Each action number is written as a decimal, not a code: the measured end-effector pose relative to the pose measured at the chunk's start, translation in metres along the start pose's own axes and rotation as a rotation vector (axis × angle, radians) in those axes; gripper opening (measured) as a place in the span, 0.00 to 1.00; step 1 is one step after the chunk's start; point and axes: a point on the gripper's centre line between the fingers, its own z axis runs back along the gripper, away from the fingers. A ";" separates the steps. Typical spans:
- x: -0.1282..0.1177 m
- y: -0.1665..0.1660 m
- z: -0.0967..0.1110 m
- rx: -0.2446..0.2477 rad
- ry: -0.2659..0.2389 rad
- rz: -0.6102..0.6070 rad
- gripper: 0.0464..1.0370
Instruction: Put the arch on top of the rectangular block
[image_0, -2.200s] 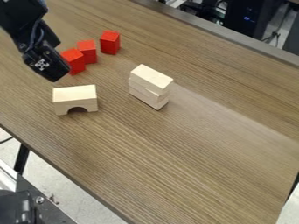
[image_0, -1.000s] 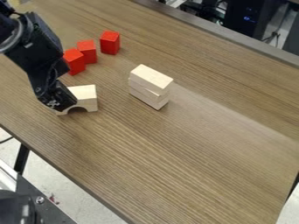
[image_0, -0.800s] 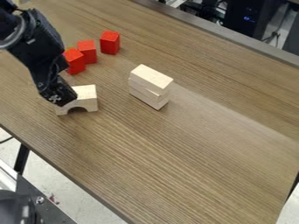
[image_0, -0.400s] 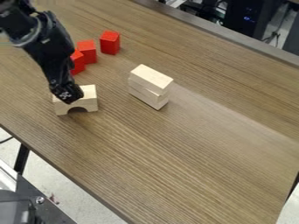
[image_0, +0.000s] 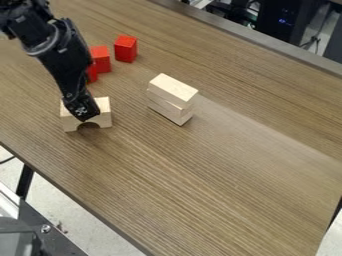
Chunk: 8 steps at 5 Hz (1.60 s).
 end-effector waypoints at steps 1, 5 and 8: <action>-0.003 0.001 -0.006 0.002 0.025 -0.004 0.94; -0.006 -0.011 0.004 -0.034 0.037 -0.016 0.50; 0.038 -0.021 0.044 -0.020 0.091 -0.318 0.50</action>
